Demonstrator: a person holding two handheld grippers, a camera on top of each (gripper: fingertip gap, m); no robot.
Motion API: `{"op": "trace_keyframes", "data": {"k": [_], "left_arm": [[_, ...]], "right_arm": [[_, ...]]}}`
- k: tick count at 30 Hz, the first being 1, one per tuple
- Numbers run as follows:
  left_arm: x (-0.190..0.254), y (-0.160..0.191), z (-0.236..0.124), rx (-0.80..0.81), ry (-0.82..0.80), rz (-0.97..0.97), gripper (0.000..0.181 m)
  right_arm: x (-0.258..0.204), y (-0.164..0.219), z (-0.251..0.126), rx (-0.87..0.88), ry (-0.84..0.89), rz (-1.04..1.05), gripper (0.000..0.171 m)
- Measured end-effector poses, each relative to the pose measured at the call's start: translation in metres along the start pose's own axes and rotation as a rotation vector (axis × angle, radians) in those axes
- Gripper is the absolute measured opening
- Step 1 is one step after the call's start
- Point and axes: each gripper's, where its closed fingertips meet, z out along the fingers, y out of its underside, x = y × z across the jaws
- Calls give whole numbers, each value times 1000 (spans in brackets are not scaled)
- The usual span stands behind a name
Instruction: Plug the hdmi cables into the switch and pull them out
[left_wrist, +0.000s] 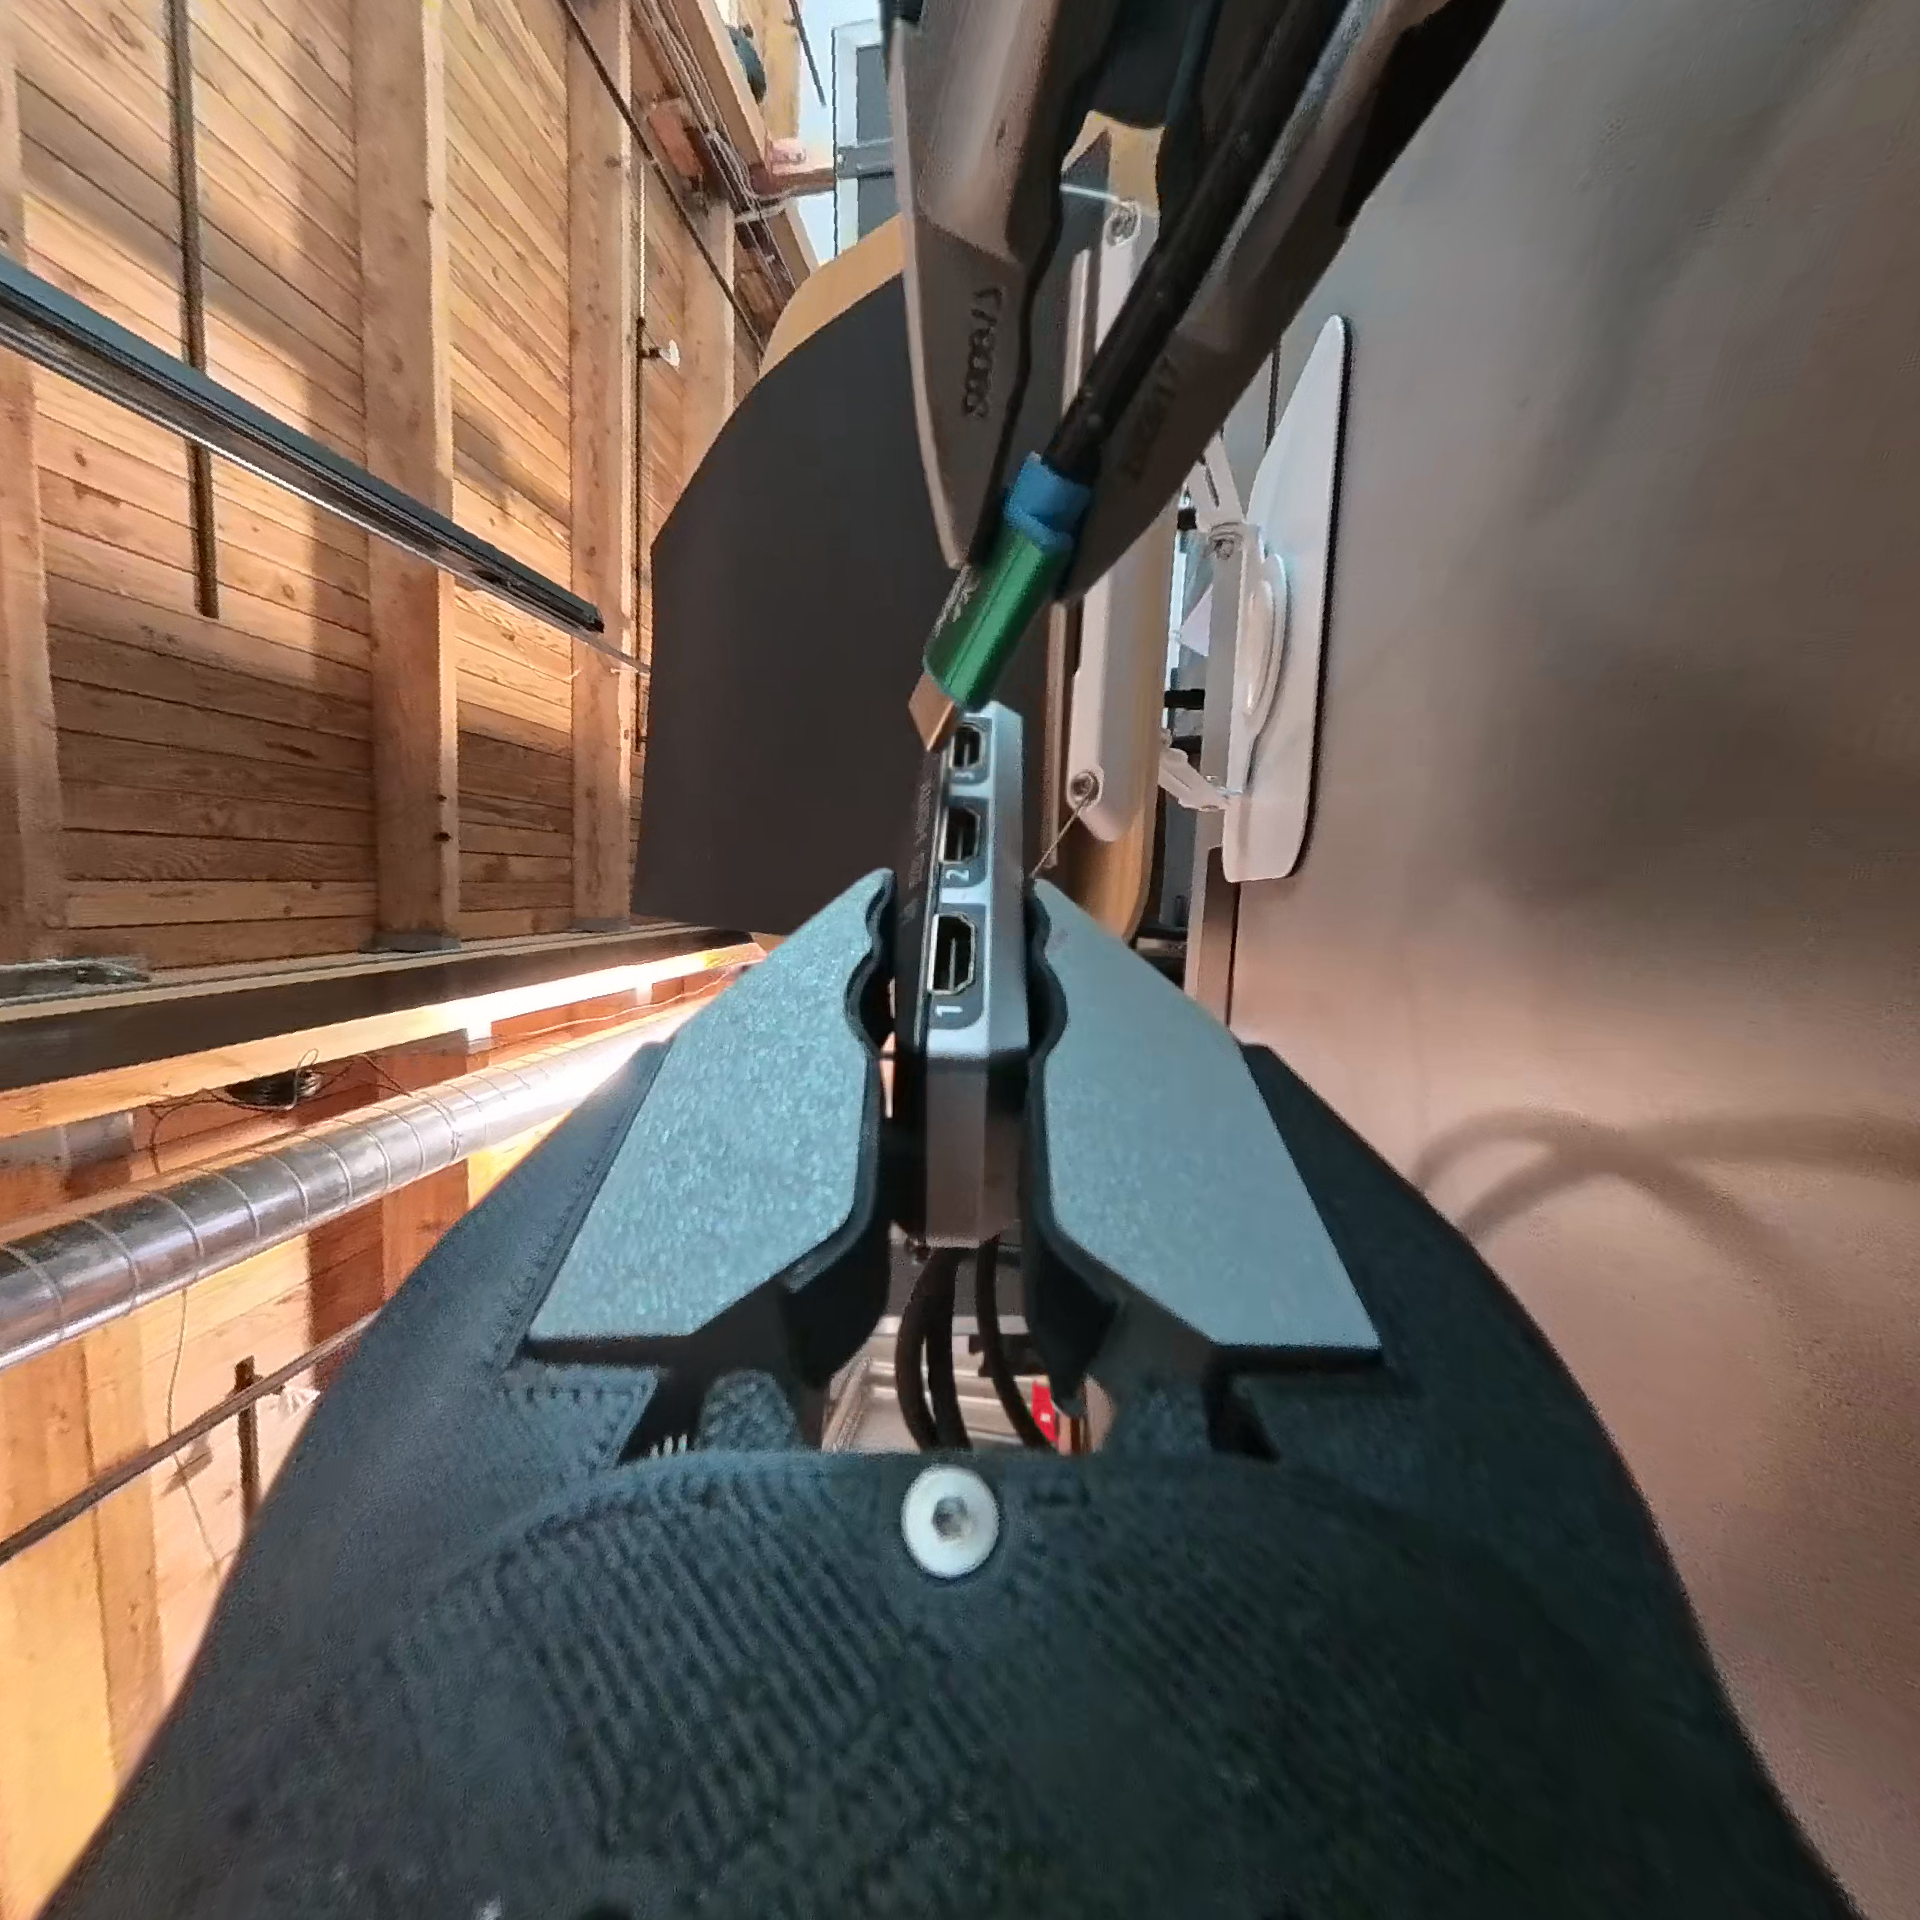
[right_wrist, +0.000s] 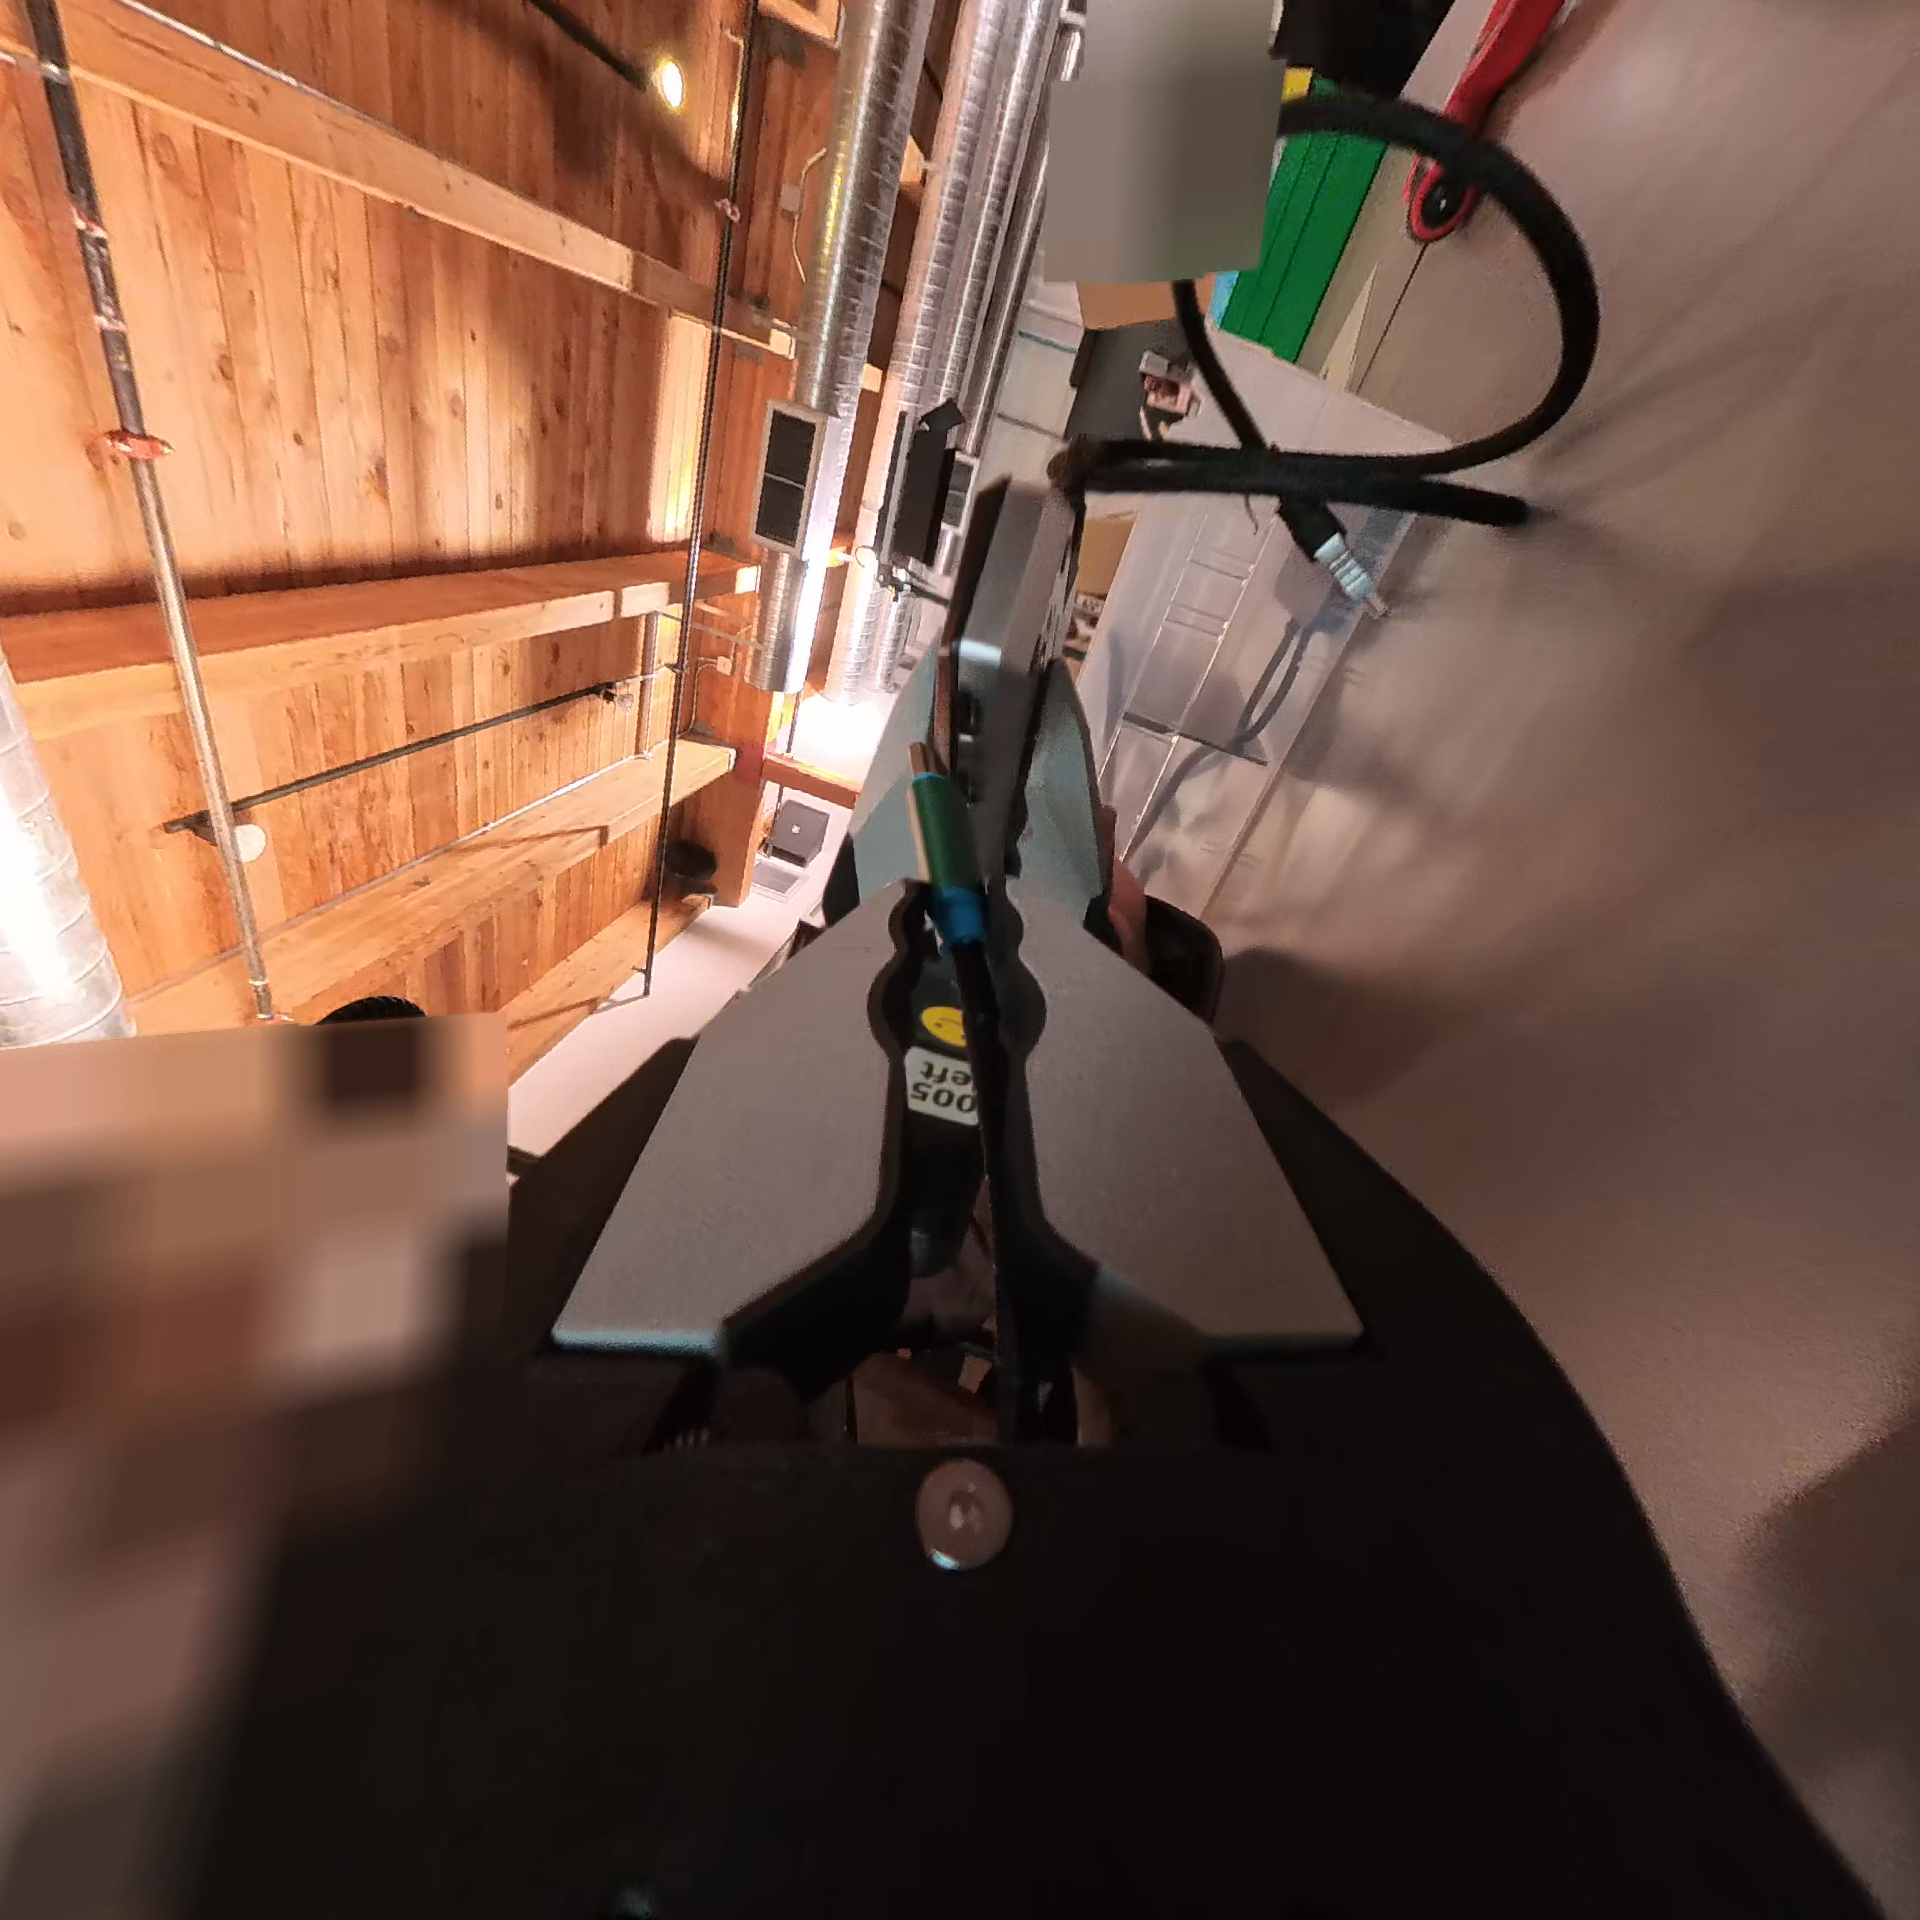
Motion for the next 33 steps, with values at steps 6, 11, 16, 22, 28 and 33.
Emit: {"op": "trace_keyframes", "data": {"k": [6,11,16,22,28,33], "left_arm": [[3,-5,0,26,-7,48,19],[-1,-5,-1,43,-36,65,20],[-6,-7,-4,50,-70,96,20],[-9,-8,-6,52,-85,131,22],[-6,-7,-6,13,-69,156,20],[-6,-7,-7,7,-83,195,20]], "right_arm": [[2,16,12,-72,-35,61,8],[2,16,11,-65,-58,93,9],[1,19,12,-72,-116,160,9],[1,19,11,-63,-135,189,9],[4,18,10,-47,-128,200,8],[4,19,11,-31,-163,271,9]]}}
